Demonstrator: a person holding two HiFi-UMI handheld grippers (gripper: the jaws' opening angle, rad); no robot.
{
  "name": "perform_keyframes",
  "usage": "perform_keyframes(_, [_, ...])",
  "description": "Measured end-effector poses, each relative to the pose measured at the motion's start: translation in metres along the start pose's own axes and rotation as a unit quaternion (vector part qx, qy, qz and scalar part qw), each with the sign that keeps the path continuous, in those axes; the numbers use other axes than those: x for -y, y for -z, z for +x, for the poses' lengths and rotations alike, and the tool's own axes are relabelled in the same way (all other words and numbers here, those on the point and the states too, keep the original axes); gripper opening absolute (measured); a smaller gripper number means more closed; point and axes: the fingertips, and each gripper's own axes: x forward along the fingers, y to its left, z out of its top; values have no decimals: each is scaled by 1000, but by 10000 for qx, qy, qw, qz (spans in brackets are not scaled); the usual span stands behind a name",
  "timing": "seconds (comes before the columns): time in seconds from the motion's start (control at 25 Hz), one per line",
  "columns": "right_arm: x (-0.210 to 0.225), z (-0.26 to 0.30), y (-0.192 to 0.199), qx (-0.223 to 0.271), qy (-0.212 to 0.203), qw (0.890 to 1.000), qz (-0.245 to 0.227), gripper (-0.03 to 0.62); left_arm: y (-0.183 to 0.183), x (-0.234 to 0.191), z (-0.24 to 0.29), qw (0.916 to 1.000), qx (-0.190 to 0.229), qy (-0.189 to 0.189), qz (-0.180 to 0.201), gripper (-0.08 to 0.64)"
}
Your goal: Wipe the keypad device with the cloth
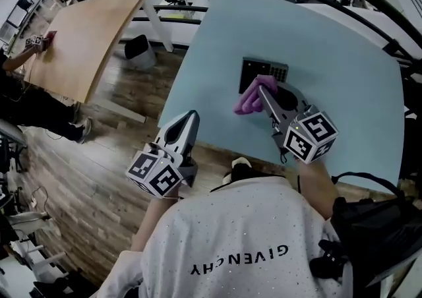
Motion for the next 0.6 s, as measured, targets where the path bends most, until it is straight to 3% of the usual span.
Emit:
perform_keyframes(0.28, [43,48,26,-258,254,9993,49,40,20,-35,47,9979,-561,-316,-40,2])
perform_keyframes(0.48, [67,74,50,-524,317,9981,56,40,30,-39,80,9977,-616,-18,-277,2])
perform_keyframes(0.6, [86,97,65,-622,340,9974,116,40,33,-48,102,9975,-670,38,-229,2])
